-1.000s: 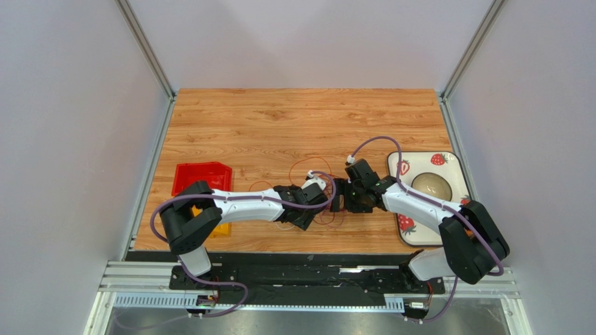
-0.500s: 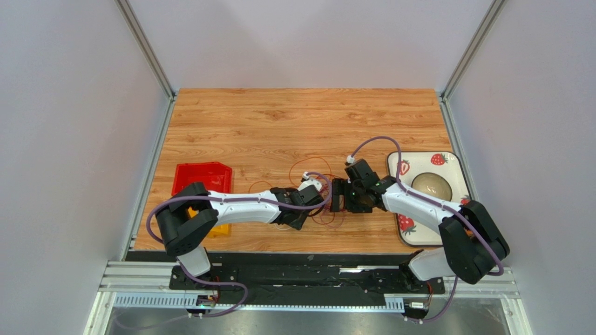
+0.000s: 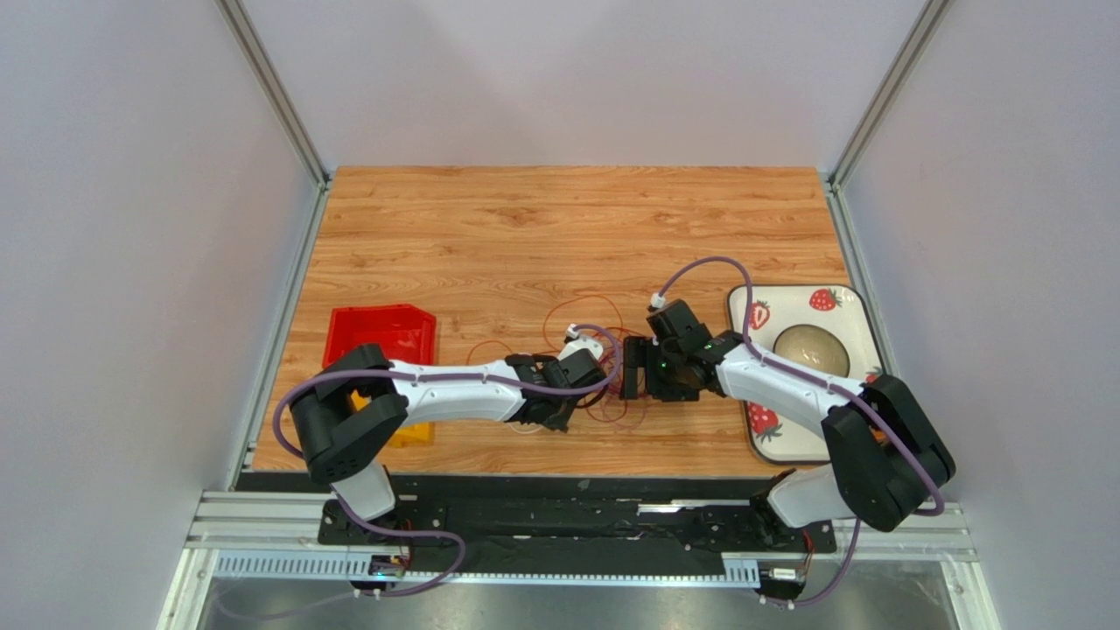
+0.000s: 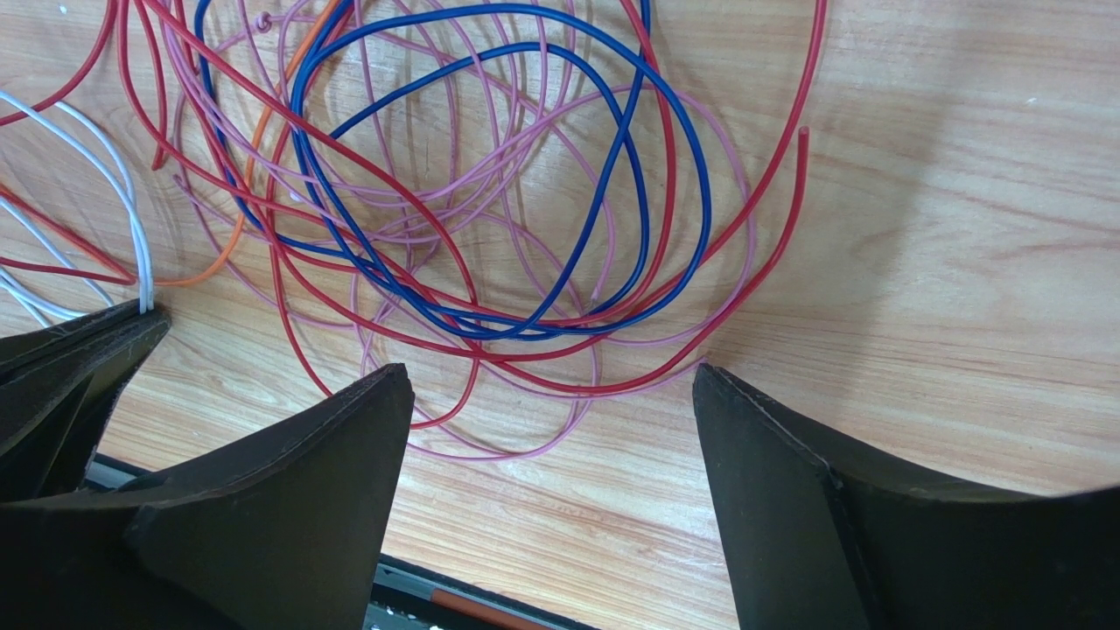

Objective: Untangle the cables

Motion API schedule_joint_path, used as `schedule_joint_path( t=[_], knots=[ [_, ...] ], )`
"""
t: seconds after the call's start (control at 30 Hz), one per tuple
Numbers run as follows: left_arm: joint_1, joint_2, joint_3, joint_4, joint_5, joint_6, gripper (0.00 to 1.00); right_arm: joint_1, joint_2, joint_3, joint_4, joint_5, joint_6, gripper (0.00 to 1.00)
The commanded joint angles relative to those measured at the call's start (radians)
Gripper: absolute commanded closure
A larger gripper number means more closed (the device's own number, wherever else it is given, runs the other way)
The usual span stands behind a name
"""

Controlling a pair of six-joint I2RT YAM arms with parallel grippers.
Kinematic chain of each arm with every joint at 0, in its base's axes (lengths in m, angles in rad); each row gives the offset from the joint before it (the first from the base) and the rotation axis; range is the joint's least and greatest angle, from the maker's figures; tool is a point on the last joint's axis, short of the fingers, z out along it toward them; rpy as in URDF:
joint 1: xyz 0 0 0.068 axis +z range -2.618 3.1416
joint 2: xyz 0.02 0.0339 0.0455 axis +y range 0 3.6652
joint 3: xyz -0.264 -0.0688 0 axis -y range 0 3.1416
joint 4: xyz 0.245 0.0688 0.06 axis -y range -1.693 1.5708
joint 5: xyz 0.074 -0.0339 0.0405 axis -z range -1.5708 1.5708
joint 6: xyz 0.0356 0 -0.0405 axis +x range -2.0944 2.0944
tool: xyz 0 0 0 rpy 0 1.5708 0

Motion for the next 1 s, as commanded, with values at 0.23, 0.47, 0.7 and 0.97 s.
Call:
schedule_joint_path(
  t=[0.23,0.47,0.7,0.97],
  knots=[
    [0.010,-0.168,0.148,-0.136,0.250,0.046,1.00,0.012,-0.063,0.043,-0.003,-0.013,-0.021,0.17],
    [0.107,-0.314,0.375,-0.283,0.365,0.065,1.00,0.014,-0.148,0.048,0.004,-0.085,0.003,0.16],
    [0.199,-0.448,0.450,-0.285,0.509,0.070,1.00,0.015,-0.255,0.022,0.036,-0.130,-0.008,0.14],
    [0.231,-0.583,0.538,-0.304,0.493,0.142,1.00,0.017,-0.258,0.006,0.062,-0.140,-0.008,0.14]
  ],
)
